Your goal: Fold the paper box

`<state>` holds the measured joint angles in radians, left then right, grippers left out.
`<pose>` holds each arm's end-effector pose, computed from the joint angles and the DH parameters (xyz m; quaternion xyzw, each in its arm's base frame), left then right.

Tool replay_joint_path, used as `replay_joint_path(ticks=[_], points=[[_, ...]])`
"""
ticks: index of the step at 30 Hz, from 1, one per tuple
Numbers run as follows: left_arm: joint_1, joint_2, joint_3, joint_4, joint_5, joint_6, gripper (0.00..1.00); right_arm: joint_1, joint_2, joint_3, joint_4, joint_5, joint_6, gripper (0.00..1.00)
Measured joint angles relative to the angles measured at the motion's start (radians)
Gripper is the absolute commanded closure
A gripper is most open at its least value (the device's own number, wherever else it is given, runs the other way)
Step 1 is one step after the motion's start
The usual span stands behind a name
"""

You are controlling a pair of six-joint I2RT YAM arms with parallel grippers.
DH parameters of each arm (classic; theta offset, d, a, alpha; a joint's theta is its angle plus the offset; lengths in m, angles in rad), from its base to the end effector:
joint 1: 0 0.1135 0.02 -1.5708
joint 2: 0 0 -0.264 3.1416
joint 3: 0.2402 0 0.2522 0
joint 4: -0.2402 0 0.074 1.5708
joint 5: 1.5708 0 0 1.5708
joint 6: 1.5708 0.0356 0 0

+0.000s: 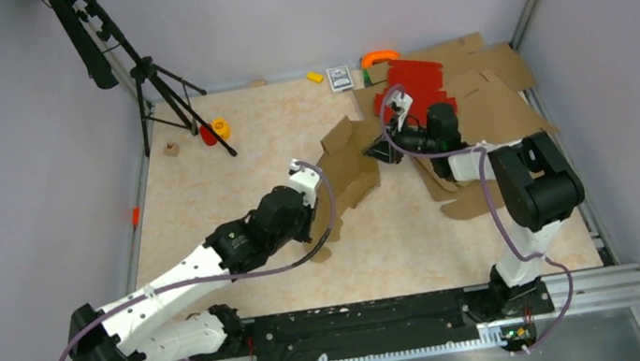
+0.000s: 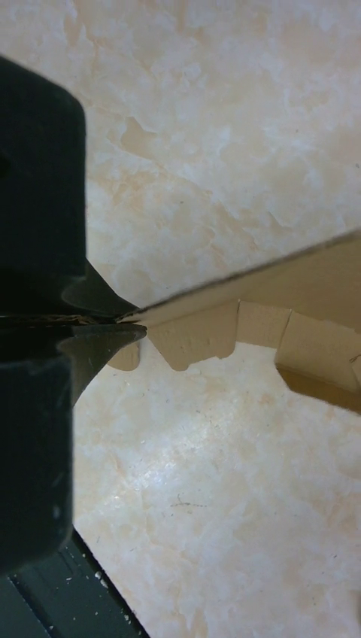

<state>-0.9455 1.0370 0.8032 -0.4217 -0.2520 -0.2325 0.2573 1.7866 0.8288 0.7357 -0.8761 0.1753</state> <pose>0.1382 -0.1763 0.2763 0.2586 0.8534 -0.1498 0.4271 0.3421 0.1183 0.1842 -0.2936 0.6959 0.4450 0.4812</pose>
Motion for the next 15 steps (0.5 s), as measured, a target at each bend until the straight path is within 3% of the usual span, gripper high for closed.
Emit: replay_joint_path(ticks=[2,15], points=[[0.015,0.000,0.000,0.001,-0.008,0.000,1.00,0.021,-0.035,-0.027,-0.014,0.027,-0.003,1.00],[0.109,0.000,0.062,0.034,-0.008,-0.017,1.00,0.255,-0.403,-0.216,-0.148,0.433,-0.028,1.00]])
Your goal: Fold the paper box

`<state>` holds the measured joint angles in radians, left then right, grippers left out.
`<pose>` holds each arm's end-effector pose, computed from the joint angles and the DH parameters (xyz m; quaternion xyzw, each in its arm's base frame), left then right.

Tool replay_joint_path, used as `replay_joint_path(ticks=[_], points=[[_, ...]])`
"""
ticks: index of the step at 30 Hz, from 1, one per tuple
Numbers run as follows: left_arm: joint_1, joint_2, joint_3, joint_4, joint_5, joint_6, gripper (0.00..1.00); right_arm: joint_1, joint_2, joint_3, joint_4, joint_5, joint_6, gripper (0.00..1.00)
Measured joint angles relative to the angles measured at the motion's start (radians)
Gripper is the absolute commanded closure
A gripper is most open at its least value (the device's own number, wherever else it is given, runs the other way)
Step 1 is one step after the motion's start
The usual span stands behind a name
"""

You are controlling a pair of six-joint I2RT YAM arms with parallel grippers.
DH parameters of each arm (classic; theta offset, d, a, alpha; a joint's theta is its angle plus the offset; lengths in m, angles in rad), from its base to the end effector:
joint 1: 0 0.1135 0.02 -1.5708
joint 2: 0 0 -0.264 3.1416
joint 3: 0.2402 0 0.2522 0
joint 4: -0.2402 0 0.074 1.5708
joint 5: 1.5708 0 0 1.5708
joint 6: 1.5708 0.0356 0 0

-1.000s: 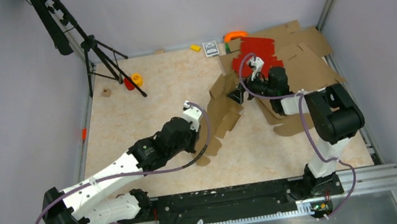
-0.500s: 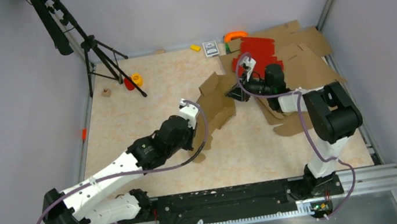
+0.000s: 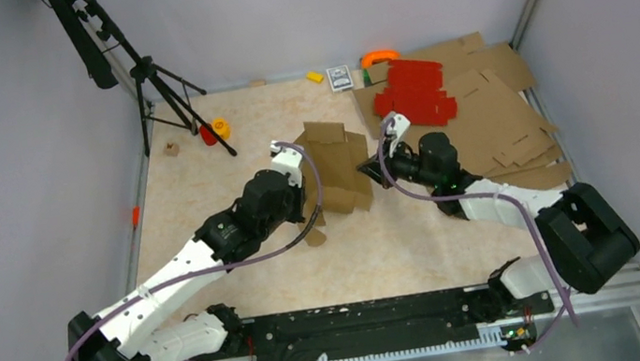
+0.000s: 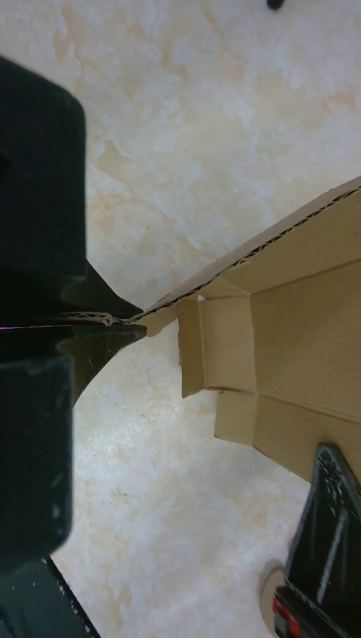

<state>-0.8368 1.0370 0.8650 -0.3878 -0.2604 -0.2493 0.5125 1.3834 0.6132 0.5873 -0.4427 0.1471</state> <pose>0.1603 -0.1640 0.3004 0.1910 0.8486 -0.1509 0.4698 0.2477 0.1569 0.2261 -0.2743 0.7120 0.3618 0.5357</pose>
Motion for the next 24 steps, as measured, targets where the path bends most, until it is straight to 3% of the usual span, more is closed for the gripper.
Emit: replay_joint_path(ticks=[10,11,13,17,24], points=[[0.019,0.001,-0.013,0.076,0.210,-0.013,1.00,0.024,-0.018,-0.073,-0.087,0.280,0.064,0.97],[0.023,-0.002,-0.013,0.076,0.215,-0.013,1.00,0.024,-0.016,-0.073,-0.085,0.289,0.064,0.91],[0.029,-0.014,-0.013,0.071,0.212,-0.010,1.00,0.024,-0.015,-0.073,-0.086,0.300,0.065,0.66],[0.053,-0.040,-0.003,0.040,0.200,0.007,1.00,0.024,-0.006,-0.073,-0.115,0.314,0.063,0.32],[0.071,-0.058,-0.001,0.027,0.250,0.017,1.00,0.024,0.087,-0.068,-0.150,0.265,0.060,0.17]])
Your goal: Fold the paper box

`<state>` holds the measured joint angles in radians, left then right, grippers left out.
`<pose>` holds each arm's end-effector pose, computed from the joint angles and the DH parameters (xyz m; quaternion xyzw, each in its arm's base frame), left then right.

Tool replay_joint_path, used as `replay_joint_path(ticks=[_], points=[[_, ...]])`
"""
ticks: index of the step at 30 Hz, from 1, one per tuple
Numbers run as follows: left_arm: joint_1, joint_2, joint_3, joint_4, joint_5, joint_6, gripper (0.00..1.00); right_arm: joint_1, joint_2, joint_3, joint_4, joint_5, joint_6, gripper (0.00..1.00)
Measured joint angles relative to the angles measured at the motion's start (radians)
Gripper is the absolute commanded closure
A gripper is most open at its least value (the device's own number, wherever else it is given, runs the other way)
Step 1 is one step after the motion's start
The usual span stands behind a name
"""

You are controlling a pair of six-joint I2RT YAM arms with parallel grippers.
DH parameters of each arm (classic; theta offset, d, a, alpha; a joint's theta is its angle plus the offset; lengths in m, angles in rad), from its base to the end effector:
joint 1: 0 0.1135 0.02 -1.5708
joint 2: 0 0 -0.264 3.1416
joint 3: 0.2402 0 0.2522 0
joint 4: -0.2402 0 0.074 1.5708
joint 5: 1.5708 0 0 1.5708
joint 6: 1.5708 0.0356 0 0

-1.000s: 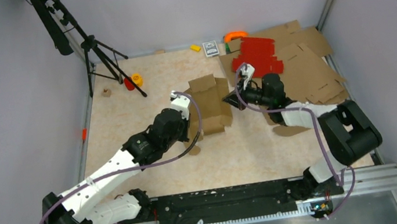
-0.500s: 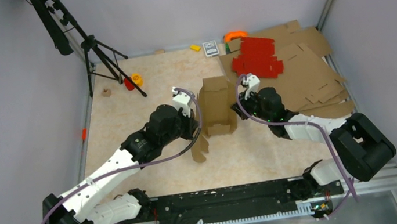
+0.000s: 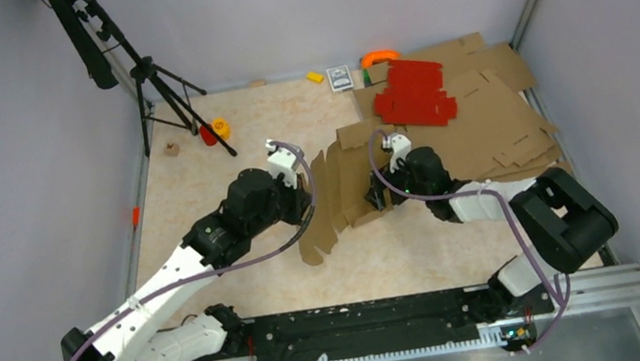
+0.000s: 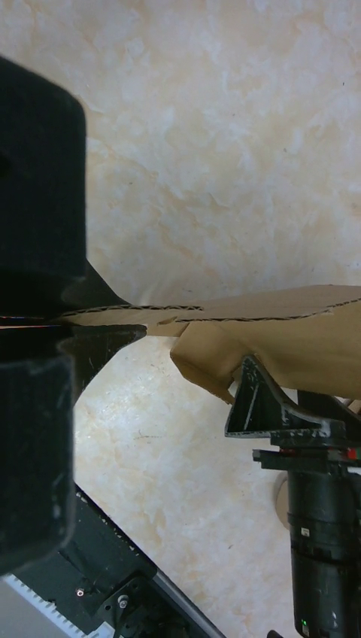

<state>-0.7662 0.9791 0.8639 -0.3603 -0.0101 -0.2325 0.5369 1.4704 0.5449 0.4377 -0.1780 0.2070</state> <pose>0.1591 -0.1526 0.3139 0.2226 0.8242 -0.2455 0.4592 0.2418 0.1512 0.1654 -0.1853 0.8344 0.2575 0.4506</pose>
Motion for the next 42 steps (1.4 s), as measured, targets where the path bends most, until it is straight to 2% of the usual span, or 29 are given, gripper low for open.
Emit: replay_joint_path(ticks=[4,12,18,30,34,42], points=[[0.002,-0.006,-0.002,-0.002,0.004,0.000,1.00,0.023,0.027,-0.001,-0.052,-0.010,-0.010,0.14],[0.050,0.015,0.042,-0.052,0.014,0.000,1.00,0.172,0.029,-0.001,-0.092,-0.003,-0.109,0.09],[0.106,0.048,0.080,-0.074,0.063,-0.005,1.00,0.234,0.088,0.041,-0.113,0.047,-0.169,0.09],[0.179,0.085,0.209,-0.196,0.154,-0.002,0.99,0.270,0.142,0.093,-0.128,0.179,-0.222,0.09],[0.216,0.104,0.260,-0.248,0.233,-0.001,0.99,0.272,0.141,0.093,-0.123,0.206,-0.216,0.09],[0.256,0.113,0.267,-0.282,0.339,0.000,1.00,0.272,0.125,0.082,-0.121,0.224,-0.208,0.09]])
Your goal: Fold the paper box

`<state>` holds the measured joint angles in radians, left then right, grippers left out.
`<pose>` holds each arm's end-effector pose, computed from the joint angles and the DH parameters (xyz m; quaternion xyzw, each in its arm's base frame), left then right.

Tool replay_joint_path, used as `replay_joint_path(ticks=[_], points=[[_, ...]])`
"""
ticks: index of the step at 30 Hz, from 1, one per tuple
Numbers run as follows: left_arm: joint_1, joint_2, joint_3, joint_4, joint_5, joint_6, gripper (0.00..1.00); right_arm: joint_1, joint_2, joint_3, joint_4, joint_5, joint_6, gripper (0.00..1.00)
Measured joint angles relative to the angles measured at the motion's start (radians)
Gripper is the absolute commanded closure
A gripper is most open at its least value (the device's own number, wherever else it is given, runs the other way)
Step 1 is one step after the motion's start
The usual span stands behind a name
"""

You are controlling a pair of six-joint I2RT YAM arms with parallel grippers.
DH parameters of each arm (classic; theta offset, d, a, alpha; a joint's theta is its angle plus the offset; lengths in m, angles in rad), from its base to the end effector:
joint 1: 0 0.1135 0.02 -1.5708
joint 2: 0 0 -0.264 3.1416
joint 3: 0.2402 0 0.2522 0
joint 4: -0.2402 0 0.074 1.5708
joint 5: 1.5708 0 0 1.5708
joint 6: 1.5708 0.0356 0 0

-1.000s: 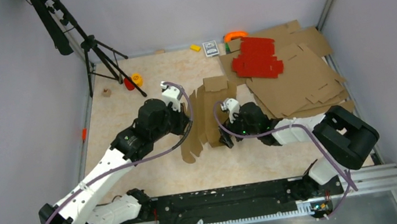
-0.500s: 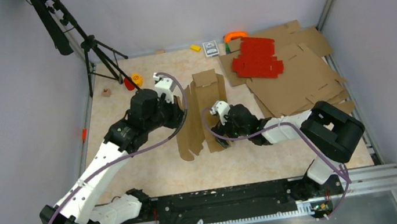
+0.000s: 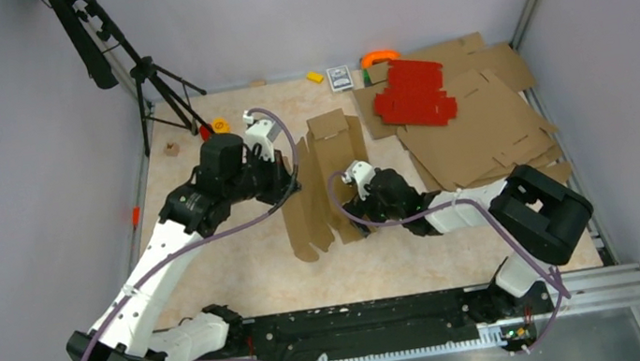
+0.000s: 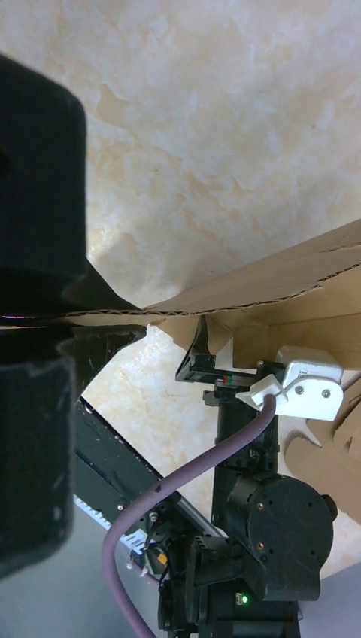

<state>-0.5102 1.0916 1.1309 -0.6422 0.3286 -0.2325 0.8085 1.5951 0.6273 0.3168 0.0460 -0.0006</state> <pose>0.1946 -0.1221 0.3563 0.1962 0.8543 -0.3015 0.3752 0.2097 0.2172 0.1433 -0.3432 0.8276 0.1555 0.4161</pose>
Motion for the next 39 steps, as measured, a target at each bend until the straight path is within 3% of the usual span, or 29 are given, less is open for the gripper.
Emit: replay_joint_path(ticks=[6,14,29,35,39], points=[[-0.005,-0.001,-0.090,0.093,0.038,0.006,1.00,-0.033,-0.048,-0.052,0.005,-0.060,0.027,0.12],[-0.073,-0.034,-0.258,0.251,-0.012,-0.013,1.00,-0.046,-0.051,-0.058,0.006,-0.091,0.037,0.19],[-0.285,-0.074,-0.337,0.423,-0.192,-0.007,1.00,-0.038,-0.071,-0.079,0.012,-0.097,0.074,0.33],[-0.330,-0.114,-0.397,0.483,-0.262,0.011,1.00,-0.036,-0.085,-0.092,0.019,-0.084,0.120,0.24],[-0.336,-0.130,-0.424,0.497,-0.283,0.034,1.00,-0.036,-0.095,-0.097,0.016,-0.069,0.167,0.33]])
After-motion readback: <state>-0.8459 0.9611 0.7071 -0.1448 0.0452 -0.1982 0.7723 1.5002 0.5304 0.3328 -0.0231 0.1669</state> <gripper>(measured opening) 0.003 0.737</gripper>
